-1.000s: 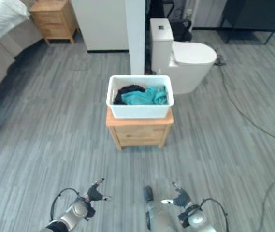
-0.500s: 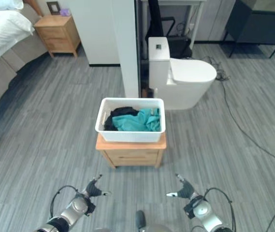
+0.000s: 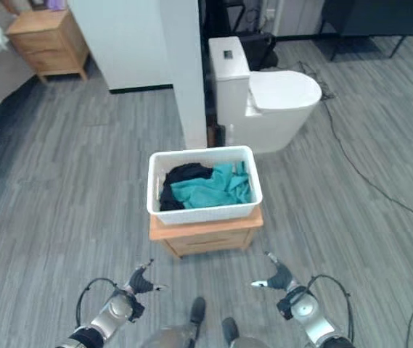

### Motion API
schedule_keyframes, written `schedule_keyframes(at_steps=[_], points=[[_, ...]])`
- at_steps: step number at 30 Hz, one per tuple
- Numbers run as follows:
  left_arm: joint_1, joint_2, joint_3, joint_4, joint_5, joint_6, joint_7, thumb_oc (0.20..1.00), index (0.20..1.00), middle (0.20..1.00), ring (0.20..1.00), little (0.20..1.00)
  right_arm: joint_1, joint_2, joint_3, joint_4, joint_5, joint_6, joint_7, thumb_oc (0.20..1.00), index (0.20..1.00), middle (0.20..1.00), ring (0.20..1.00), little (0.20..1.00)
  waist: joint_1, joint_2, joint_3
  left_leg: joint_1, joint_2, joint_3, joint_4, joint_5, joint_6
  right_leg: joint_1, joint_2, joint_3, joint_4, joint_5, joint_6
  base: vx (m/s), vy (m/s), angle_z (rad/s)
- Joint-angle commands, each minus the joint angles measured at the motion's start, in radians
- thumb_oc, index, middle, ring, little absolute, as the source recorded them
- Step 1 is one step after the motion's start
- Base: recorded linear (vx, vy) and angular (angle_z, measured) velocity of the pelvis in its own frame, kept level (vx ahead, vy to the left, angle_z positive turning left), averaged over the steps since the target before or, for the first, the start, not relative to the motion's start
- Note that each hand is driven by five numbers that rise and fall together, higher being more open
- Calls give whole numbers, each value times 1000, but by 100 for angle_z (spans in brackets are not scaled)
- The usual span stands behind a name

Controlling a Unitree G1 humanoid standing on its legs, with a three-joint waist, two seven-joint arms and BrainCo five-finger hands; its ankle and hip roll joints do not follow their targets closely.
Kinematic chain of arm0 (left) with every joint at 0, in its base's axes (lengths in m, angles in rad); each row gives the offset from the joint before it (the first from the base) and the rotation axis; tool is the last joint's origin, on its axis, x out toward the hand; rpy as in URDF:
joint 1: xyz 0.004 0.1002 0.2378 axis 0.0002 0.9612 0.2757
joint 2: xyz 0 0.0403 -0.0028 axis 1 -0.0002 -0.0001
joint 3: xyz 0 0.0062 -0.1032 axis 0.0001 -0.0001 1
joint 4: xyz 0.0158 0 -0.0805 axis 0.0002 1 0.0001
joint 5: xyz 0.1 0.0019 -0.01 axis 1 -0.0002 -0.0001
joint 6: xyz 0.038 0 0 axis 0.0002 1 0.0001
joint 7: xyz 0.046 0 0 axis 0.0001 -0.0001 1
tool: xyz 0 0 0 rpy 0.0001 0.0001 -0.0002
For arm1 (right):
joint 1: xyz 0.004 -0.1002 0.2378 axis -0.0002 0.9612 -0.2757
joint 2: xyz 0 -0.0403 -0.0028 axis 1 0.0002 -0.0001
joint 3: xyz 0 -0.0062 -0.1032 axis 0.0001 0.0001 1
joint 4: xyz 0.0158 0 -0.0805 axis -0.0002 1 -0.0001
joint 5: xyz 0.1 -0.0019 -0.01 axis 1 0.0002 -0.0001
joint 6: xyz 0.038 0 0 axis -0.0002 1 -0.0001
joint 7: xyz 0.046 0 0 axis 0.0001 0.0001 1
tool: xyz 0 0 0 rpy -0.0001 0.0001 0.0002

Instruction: Grab the laundry basket,head to the washer,open it,put in the laundry and shut it.

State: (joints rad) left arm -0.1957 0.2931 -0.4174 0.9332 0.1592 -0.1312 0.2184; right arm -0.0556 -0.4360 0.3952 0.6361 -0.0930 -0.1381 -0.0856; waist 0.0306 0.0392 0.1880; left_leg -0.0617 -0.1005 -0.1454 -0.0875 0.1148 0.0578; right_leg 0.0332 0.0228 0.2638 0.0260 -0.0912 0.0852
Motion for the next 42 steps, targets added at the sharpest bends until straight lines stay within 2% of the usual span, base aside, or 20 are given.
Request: schedule_keyframes(at_steps=[1, 6, 8, 9, 10, 12, 13, 14, 15, 16, 17, 18, 21, 23, 26, 28, 29, 36, 38, 42], points=[[-12, 35, -5, 2, 12, -39, 14, 1000, 1000, 1000, 1000, 1000, -20, 7, -6, -40, -12, -23, -10, 1000, 1000, 1000, 1000, 1000, 51, -46, -75, -63, 12, 6, 134, -160, -30, -26, -85, 3, 44, -28, 83, 80, 148, -6], [-17, 43, -3, -15, 12, -41, 22, 1000, 1000, 1000, 1000, 1000, -44, 11, 16, -56, -39, -22, -8, 1000, 1000, 1000, 1000, 1000, 72, -58, -72, -65, -1, 16, 143, -183, -19, -44, -112, 3, 47, -2, 108, 77, 108, -3], [-8, 55, -4, -35, 16, -40, 19, 1000, 1000, 1000, 1000, 1000, -45, 1, 9, -82, -56, -20, -15, 1000, 1000, 1000, 1000, 1000, 76, -64, -65, -61, -4, 20, 152, -202, -11, -55, -118, -8, 85, -3, 113, 102, 89, -16], [-1, 60, 0, -46, 20, -37, 15, 1000, 1000, 1000, 1000, 1000, -44, -1, 5, -102, -52, -21, -10, 1000, 1000, 1000, 1000, 1000, 77, -65, -55, -54, -1, 21, 159, -211, -4, -82, -122, -33, 160, 12, 118, 56, 5, -13], [-2, 70, 3, -42, 19, -32, 5, 1000, 1000, 1000, 1000, 1000, -35, -13, 6, -149, -34, -21, 27, 1000, 1000, 1000, 1000, 1000, 65, -69, -40, -45, -1, 4, 169, -215, -1, -106, -100, -36, 240, 32, 113, 68, -13, -10], [-12, 73, -3, -26, 21, -26, -1, 1000, 1000, 1000, 1000, 1000, -30, -20, 12, -175, -40, -14, 34, 1000, 1000, 1000, 1000, 1000, 52, -67, -25, -41, 3, -17, 180, -221, -4, -138, -74, -41, 280, 13, 96, 84, -60, 14], [-23, 72, -4, 17, 30, -24, 3, 1000, 1000, 1000, 1000, 1000, -30, -30, 23, -210, -79, -10, 43, 1000, 1000, 1000, 1000, 1000, 45, -74, -20, -23, 10, -12, 176, -232, -11, -166, -84, -93, 199, 2, 83, 132, -164, 32], [-28, 65, 6, 54, 24, -25, 12, 1000, 1000, 1000, 1000, 1000, -43, -38, 35, -227, -109, -14, 44, 1000, 1000, 1000, 1000, 1000, 43, -86, -12, -8, 17, 4, 170, -246, -19, -215, -110, -151, 104, 46, 92, 151, -203, -1], [-32, 61, 12, 69, 23, -22, 19, 1000, 1000, 1000, 1000, 1000, -42, -45, 39, -245, -116, -16, 46, 1000, 1000, 1000, 1000, 1000, 31, -90, -5, 2, 22, 3, 175, -258, -25, -240, -104, -164, 72, 64, 94, 140, -237, -58], [-31, 61, 15, 67, 26, -20, 14, 1000, 1000, 1000, 1000, 1000, -4, -53, 26, -292, -114, -16, 49, 1000, 1000, 1000, 1000, 1000, 8, -99, -3, 7, 26, -12, 195, -260, -36, -211, -86, -94, 80, 52, 88, 99, -139, -65], [-31, 61, 15, 67, 26, -20, 14, 1000, 1000, 1000, 1000, 1000, -4, -53, 26, -292, -114, -16, 49, 1000, 1000, 1000, 1000, 1000, 8, -99, -3, 7, 26, -12, 195, -260, -36, -211, -86, -94, 80, 52, 88, 151, -336, 16], [-22, 43, 36, 81, 4, -27, 20, 1000, 1000, 1000, 1000, 1000, 57, -89, -15, -362, -105, -26, 55, 1000, 1000, 1000, 1000, 1000, -7, -103, -33, 44, 61, -33, 144, -239, -62, -161, -73, -100, 19, 64, 69, 97, -245, 88], [-11, 62, 59, 17, -10, -31, 26, 1000, 1000, 1000, 1000, 1000, 113, -140, -80, -455, -81, -33, 73, 1000, 1000, 1000, 1000, 1000, -22, -96, -48, 59, 86, -46, 116, -224, -80, -115, -65, -123, -22, 59, 57, 96, -242, 66], [24, 103, 101, -84, -13, -29, 25, 1000, 1000, 1000, 1000, 1000, 210, -174, -186, -563, -11, -36, 105, 1000, 1000, 1000, 1000, 1000, -31, -90, -55, 69, 99, -53, 93, -211, -86, -96, -61, -130, -38, 55, 51, 48, -107, 4], [56, 127, 136, -128, -12, -27, 26, 1000, 1000, 1000, 1000, 1000, 275, -176, -252, -619, 61, -38, 135, 1000, 1000, 1000, 1000, 1000, -34, -86, -58, 79, 104, -56, 79, -205, -87, -78, -61, -134, -47, 50, 50, 28, -46, 4], [127, 174, 203, -257, -10, -20, 4, 1000, 1000, 1000, 1000, 1000, 364, -194, -347, -728, 160, -44, 199, 1000, 1000, 1000, 1000, 1000, -37, -83, -65, 87, 105, -62, 71, -201, -90, -66, -64, -142, -52, 46, 49, 55, -34, 3], [164, 200, 245, -311, -6, -17, -11, 1000, 1000, 1000, 1000, 1000, 413, -221, -401, -801, 244, -49, 253, 1000, 1000, 1000, 1000, 1000, -35, -85, -68, 87, 105, -62, 67, -193, -93, -61, -68, -145, -55, 50, 49, 52, -19, -1], [317, 290, 418, -491, 1, 4, -65, 1000, 1000, 1000, 1000, 1000, 540, -311, -588, -975, 499, -18, 381, 1000, 1000, 1000, 1000, 1000, -35, -86, -78, 107, 111, -60, 52, -196, -97, -44, -72, -143, -67, 51, 55, 20, -2, 8], [385, 307, 494, -555, 8, 12, -88, 1000, 1000, 1000, 1000, 1000, 560, -317, -664, -975, 512, 0, 370, 1000, 1000, 1000, 1000, 1000, -32, -84, -90, 122, 117, -55, 36, -197, -97, -33, -77, -139, -79, 55, 59, 35, 11, -1], [399, 320, 538, -600, 25, 27, -85, 1000, 1000, 1000, 1000, 1000, 516, -266, -681, -891, 487, 21, 300, 1000, 1000, 1000, 1000, 1000, -27, -79, -95, 132, 121, -52, 17, -194, -94, -24, -79, -136, -90, 58, 59, 18, 13, 0]])
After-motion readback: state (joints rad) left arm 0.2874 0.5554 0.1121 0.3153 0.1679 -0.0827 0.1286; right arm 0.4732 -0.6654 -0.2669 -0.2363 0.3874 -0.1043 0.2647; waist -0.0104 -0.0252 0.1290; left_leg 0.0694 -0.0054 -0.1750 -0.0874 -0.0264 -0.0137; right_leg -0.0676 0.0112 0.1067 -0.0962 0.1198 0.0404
